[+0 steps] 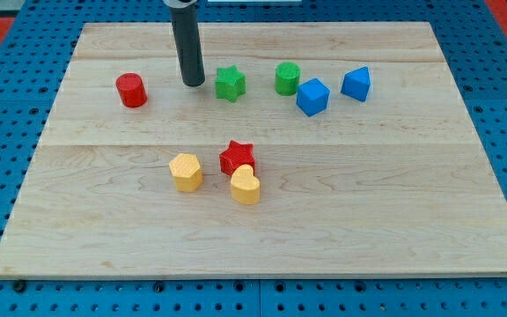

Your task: Push the red circle left above the hexagon

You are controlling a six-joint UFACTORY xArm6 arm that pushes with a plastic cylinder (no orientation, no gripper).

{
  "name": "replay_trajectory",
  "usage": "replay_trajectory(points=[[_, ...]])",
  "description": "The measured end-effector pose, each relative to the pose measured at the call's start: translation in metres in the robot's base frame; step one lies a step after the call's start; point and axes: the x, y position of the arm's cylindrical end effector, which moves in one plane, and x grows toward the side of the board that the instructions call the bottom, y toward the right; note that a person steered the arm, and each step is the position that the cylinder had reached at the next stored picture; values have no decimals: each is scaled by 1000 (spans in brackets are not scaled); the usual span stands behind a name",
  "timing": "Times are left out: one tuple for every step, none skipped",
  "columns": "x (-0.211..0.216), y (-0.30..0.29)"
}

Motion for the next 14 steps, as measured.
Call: replay_trajectory(points=[[1, 13], [6, 66], [6, 67], [1, 24], [-10, -60], [-22, -91], [-24, -94], [-19, -98], [26, -102], [43, -102], [59, -102], [59, -102], [59, -89], [59, -61]])
